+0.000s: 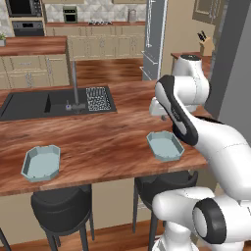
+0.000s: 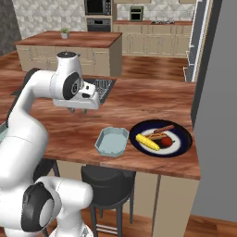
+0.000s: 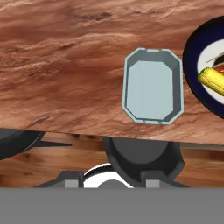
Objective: Place one cooked food and one vegetable from the large plate to each tupperware container.
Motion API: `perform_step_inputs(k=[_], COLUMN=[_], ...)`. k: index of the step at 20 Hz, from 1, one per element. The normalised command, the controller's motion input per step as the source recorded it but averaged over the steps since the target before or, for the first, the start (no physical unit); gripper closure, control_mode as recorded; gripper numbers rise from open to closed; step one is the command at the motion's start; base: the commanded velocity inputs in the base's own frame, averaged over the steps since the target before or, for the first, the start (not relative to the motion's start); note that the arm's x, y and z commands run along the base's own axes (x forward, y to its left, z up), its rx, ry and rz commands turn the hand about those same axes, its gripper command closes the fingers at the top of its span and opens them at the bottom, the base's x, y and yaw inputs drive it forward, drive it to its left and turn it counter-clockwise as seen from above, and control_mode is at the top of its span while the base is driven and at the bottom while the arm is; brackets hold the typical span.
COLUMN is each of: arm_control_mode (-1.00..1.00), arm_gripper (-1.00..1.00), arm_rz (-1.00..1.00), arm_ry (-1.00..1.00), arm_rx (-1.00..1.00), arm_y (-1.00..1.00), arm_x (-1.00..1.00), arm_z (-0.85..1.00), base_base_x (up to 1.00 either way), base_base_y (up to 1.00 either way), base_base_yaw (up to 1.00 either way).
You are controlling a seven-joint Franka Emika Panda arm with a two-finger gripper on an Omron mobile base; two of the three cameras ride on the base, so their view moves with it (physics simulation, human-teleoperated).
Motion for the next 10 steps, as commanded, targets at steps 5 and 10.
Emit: perform_step_inputs(k=[5,10], arm_control_mode=[-1.0,-1.0], arm_gripper=[-1.0,-1.0], arm_rz=[0.05,0.08], arm_ry=[0.0,0.01], arm_rx=[0.0,0.0], arm_y=[0.06,-0.44], arm_x=[-0.56,-0.47], arm_z=[-0.05,-0.17], base_base_x=[0.0,0.0], base_base_y=[0.0,0.0], base_base_yaw=[0.0,0.0])
